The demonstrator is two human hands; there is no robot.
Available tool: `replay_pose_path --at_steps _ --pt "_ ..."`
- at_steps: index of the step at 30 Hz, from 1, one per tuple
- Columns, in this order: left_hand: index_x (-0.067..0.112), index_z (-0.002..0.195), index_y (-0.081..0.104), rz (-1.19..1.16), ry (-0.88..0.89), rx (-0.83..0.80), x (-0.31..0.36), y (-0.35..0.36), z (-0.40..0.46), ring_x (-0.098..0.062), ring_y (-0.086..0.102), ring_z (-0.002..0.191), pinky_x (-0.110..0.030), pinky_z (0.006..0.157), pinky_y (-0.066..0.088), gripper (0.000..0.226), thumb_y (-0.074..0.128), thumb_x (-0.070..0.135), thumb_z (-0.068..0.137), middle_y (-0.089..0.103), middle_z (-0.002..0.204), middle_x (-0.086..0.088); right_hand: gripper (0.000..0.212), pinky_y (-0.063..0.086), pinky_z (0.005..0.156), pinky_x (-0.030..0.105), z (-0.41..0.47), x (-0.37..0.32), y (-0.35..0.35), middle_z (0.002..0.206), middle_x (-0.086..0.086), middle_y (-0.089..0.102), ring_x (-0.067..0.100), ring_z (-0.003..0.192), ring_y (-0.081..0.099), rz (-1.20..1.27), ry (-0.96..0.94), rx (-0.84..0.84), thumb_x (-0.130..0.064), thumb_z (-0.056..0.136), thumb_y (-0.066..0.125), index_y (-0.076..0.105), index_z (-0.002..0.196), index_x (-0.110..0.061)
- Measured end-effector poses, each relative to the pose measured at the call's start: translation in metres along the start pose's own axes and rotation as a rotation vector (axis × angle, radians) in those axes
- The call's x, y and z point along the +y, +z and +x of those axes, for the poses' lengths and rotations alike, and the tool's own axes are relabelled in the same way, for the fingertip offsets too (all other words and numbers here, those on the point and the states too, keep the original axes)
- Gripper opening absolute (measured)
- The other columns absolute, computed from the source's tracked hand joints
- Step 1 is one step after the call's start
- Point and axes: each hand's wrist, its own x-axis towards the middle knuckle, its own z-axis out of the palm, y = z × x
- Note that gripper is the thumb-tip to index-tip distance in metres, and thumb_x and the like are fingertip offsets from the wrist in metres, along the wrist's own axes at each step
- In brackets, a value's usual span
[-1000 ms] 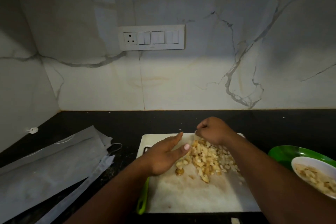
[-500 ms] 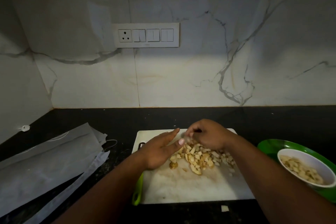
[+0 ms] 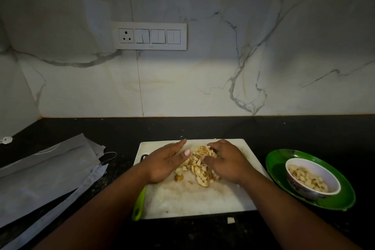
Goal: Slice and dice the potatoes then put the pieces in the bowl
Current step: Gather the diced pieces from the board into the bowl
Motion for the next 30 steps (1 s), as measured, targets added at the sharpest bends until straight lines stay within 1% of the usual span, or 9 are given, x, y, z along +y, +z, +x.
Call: replay_pose_path --at_steps 5,9,13,17,20,23,26,28,30 --pt "0.042 0.162 0.022 0.016 0.001 0.000 0.001 0.000 -0.001 -0.010 0.022 0.156 -0.032 0.127 0.017 0.084 0.034 0.078 0.087 0.025 0.170 0.010 0.075 0.038 0.108 0.028 -0.001 0.002 0.003 0.147 -0.007 0.045 0.012 0.131 0.045 0.027 -0.067 -0.028 -0.053 0.081 0.074 0.047 0.146 -0.027" --pt "0.039 0.164 0.018 0.085 0.031 0.002 0.003 0.003 -0.001 -0.011 0.022 0.156 -0.035 0.129 0.018 0.090 0.034 0.081 0.086 0.024 0.171 0.008 0.113 0.037 0.112 0.034 -0.001 0.009 0.010 0.153 -0.010 0.035 0.009 0.138 0.037 0.046 -0.144 -0.039 -0.084 0.057 0.069 0.032 0.152 -0.035" --pt "0.038 0.165 0.010 -0.050 -0.050 0.015 0.016 0.013 0.002 -0.017 0.019 0.158 -0.044 0.129 0.017 0.122 0.027 0.106 0.066 0.021 0.172 0.004 0.130 0.033 0.115 0.034 -0.001 0.005 0.017 0.156 -0.015 0.030 0.006 0.141 0.030 -0.093 -0.243 -0.077 -0.094 0.042 0.067 0.024 0.153 -0.041" --pt "0.025 0.167 0.005 -0.042 -0.092 0.040 0.039 0.026 0.006 -0.020 0.003 0.161 -0.038 0.127 0.005 0.107 0.022 0.086 0.081 0.010 0.174 0.004 0.110 0.044 0.105 0.032 0.006 -0.002 0.027 0.137 -0.022 0.051 0.000 0.126 0.047 -0.114 -0.385 -0.046 -0.092 0.044 0.071 0.040 0.141 -0.049" --pt "0.022 0.167 0.000 -0.049 -0.098 0.053 0.043 0.031 0.008 -0.019 -0.001 0.161 -0.037 0.127 0.004 0.117 0.024 0.089 0.075 0.004 0.175 0.005 0.076 0.051 0.089 0.024 0.007 -0.010 0.029 0.114 -0.024 0.059 -0.001 0.106 0.058 0.013 -0.460 -0.022 -0.060 0.059 0.083 0.053 0.128 -0.047" --pt "0.026 0.166 -0.007 -0.179 -0.114 0.080 0.044 0.032 0.008 -0.018 0.004 0.161 -0.039 0.130 0.008 0.121 0.029 0.092 0.072 0.006 0.175 0.005 0.051 0.054 0.081 0.028 0.004 -0.019 0.033 0.102 -0.021 0.062 0.000 0.095 0.062 0.039 -0.490 0.033 -0.044 0.069 0.073 0.061 0.118 -0.034" --pt "0.037 0.165 -0.008 -0.312 -0.062 0.126 0.047 0.035 0.008 -0.012 0.003 0.160 -0.041 0.131 0.010 0.118 0.034 0.093 0.070 0.002 0.175 0.008 0.049 0.054 0.078 0.031 0.002 -0.023 0.034 0.101 -0.013 0.064 0.003 0.093 0.061 0.014 -0.500 0.037 -0.046 0.074 0.066 0.062 0.116 -0.023" --pt "0.043 0.164 -0.006 -0.354 -0.021 0.160 0.049 0.035 0.007 -0.008 -0.001 0.159 -0.034 0.127 0.009 0.112 0.034 0.090 0.070 -0.005 0.174 0.012 0.045 0.054 0.076 0.030 -0.001 -0.026 0.032 0.099 -0.011 0.066 0.004 0.091 0.062 0.010 -0.538 0.036 -0.042 0.075 0.069 0.063 0.114 -0.021" --pt "0.047 0.164 0.002 -0.408 -0.002 0.180 0.048 0.035 0.008 -0.008 0.003 0.159 -0.035 0.126 0.012 0.109 0.037 0.092 0.071 -0.001 0.174 0.013 0.046 0.053 0.081 0.026 -0.003 -0.031 0.030 0.104 -0.011 0.067 0.003 0.097 0.062 0.027 -0.556 0.037 -0.036 0.075 0.073 0.064 0.118 -0.021"
